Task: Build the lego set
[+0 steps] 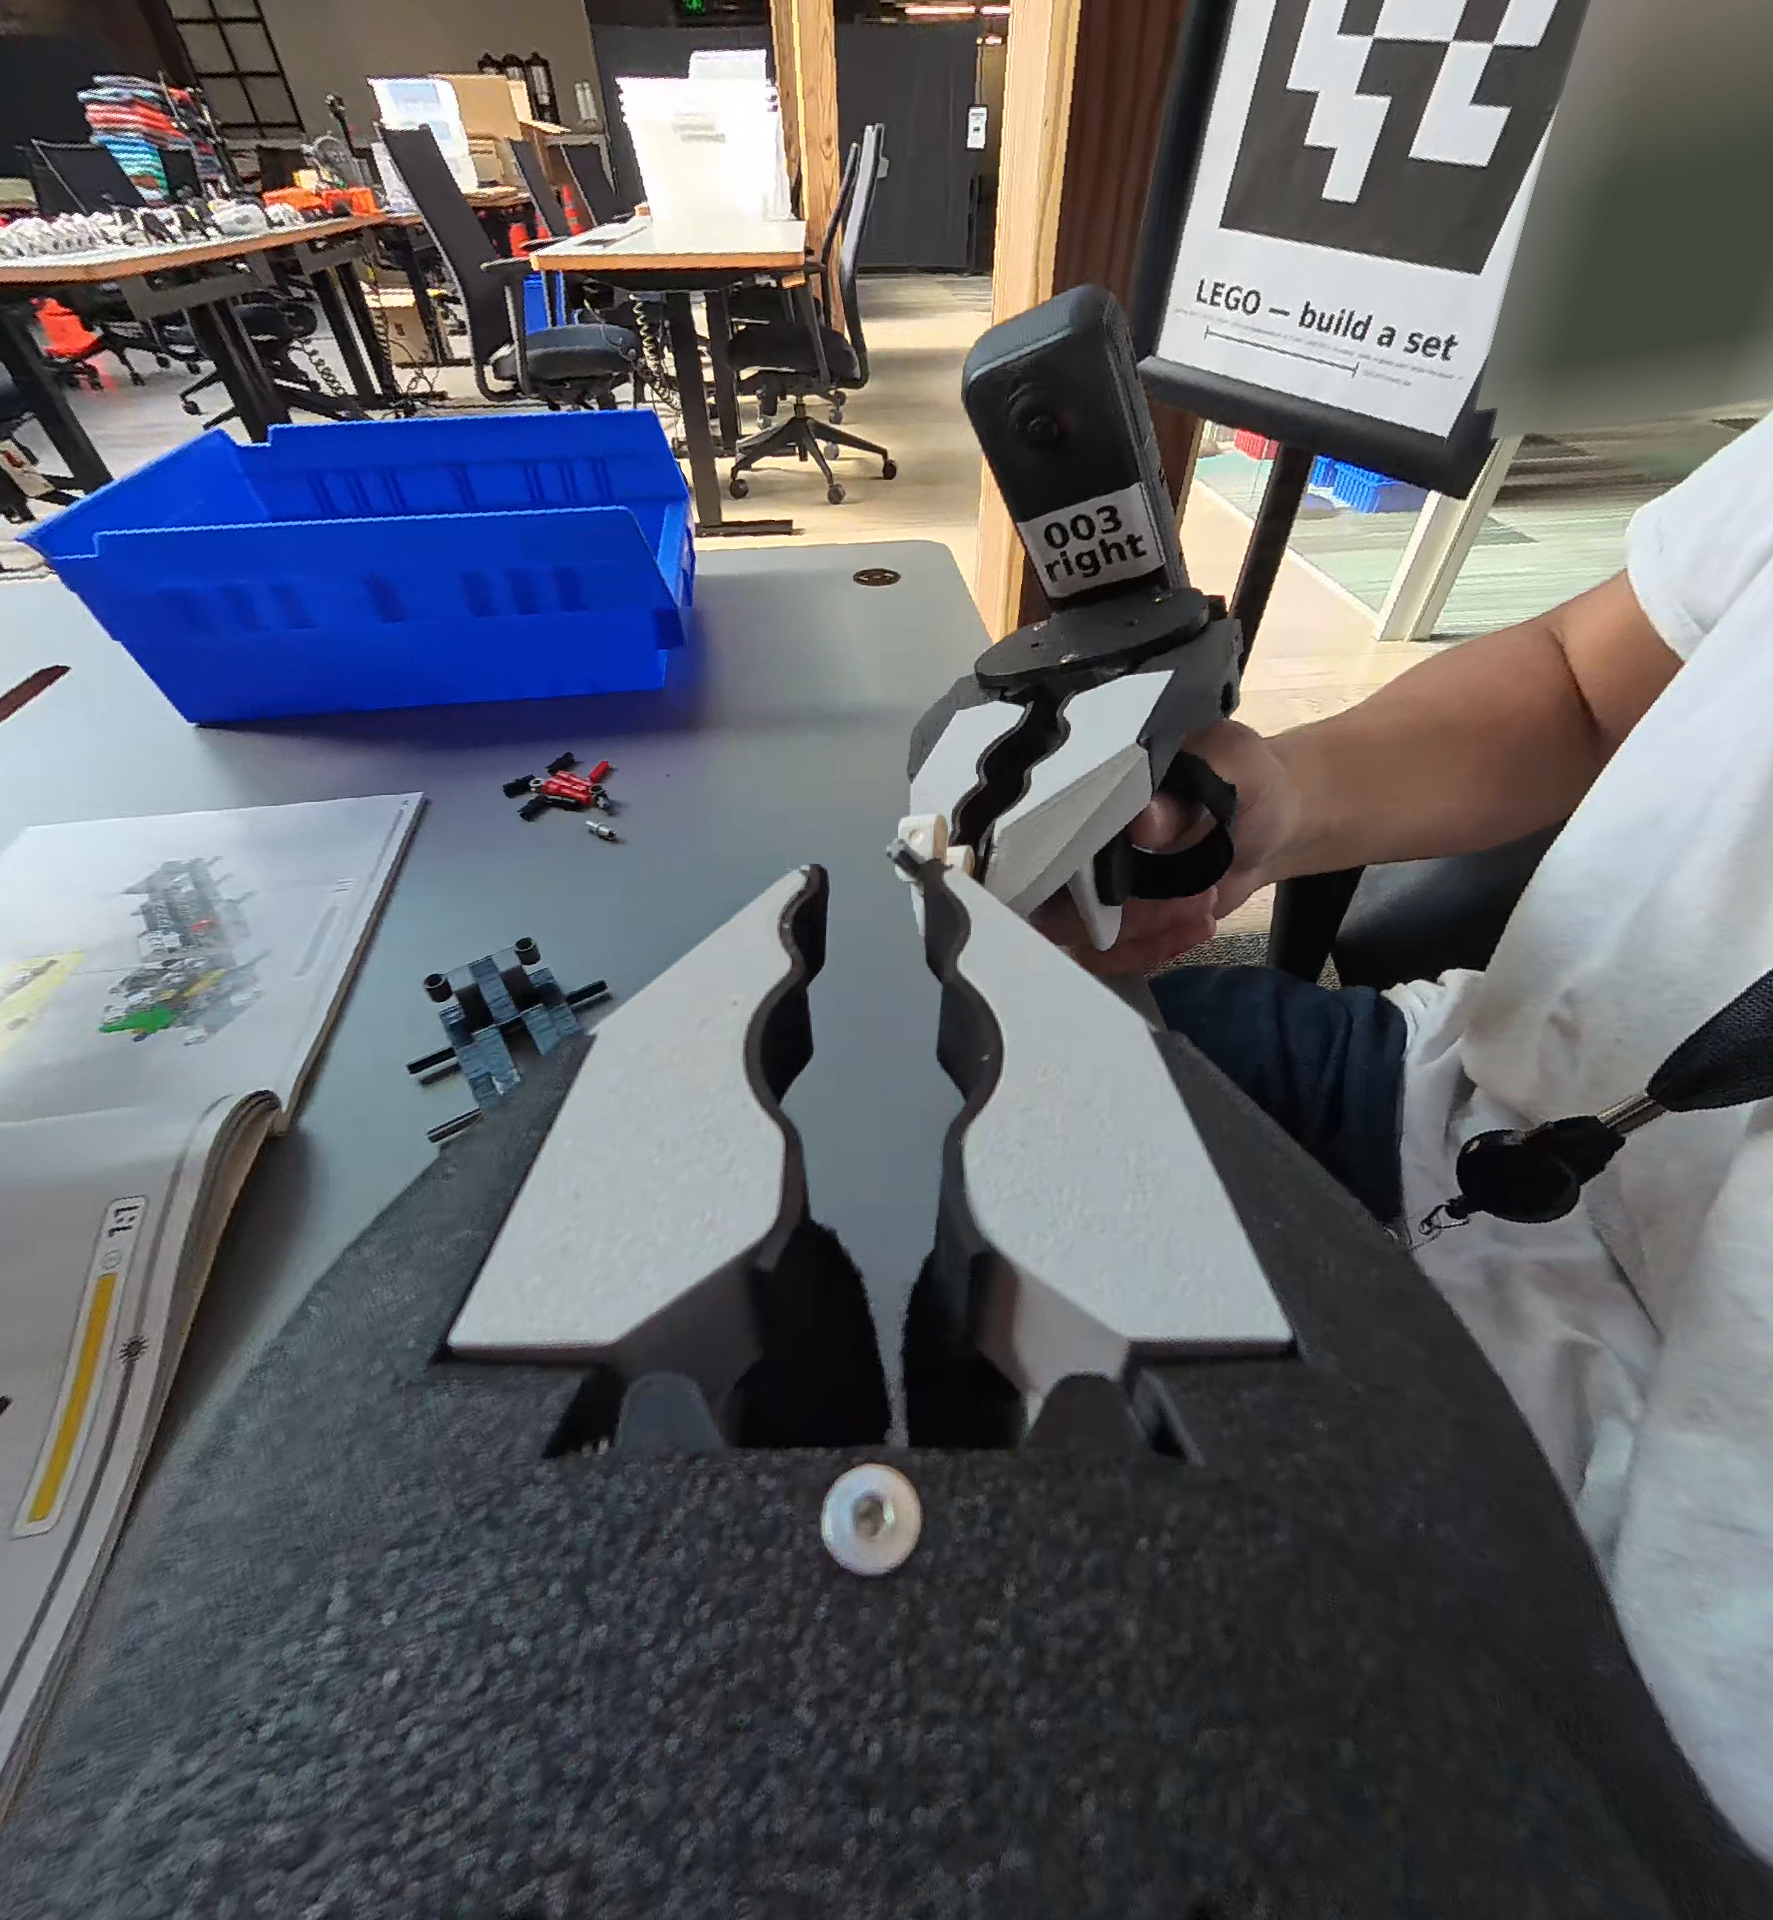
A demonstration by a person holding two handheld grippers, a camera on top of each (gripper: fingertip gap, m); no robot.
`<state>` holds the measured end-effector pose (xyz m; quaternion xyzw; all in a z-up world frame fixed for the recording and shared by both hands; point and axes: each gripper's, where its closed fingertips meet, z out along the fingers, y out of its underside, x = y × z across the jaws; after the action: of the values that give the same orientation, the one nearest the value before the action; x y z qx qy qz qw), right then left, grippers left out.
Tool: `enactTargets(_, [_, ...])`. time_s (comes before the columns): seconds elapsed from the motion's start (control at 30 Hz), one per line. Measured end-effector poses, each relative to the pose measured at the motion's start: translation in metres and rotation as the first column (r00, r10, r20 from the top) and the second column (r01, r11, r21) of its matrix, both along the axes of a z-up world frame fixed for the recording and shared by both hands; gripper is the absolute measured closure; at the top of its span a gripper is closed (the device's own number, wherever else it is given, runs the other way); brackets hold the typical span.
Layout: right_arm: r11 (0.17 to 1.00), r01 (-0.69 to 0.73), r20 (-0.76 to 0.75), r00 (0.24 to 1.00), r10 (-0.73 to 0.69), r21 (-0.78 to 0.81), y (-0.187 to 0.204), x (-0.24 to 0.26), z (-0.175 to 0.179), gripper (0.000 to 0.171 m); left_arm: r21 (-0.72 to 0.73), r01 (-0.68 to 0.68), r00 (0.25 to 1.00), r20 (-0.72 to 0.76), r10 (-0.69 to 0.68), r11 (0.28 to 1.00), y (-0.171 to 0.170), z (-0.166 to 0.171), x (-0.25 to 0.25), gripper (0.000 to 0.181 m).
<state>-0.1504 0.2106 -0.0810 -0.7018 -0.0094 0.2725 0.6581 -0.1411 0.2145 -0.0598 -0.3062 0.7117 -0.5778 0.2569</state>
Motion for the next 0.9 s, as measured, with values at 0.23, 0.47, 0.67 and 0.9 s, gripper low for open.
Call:
enactTargets(0.23, [0.999,-0.026,0.052,0.998,0.027,-0.031,-0.002,-0.006,-0.001,0.166,-0.095,0.101,0.994,-0.026,-0.104,0.99,-0.008,0.006,-0.01,0.177])
enactTargets(0.47, [0.997,-0.035,0.083,0.996,0.041,-0.07,-0.001,-0.01,-0.008,0.166,-0.063,0.097,0.995,-0.03,-0.099,0.993,-0.01,0.001,-0.009,0.179])
enactTargets(0.67, [0.995,-0.071,0.083,0.994,0.076,-0.065,-0.004,-0.011,-0.007,0.156,-0.121,0.108,0.989,-0.09,-0.119,0.987,-0.004,0.0,-0.008,0.18])
enactTargets(0.9, [0.993,-0.076,0.101,0.991,0.085,-0.088,-0.003,-0.008,-0.01,0.152,-0.233,0.095,0.985,-0.122,-0.126,0.968,0.008,0.002,-0.003,0.181])
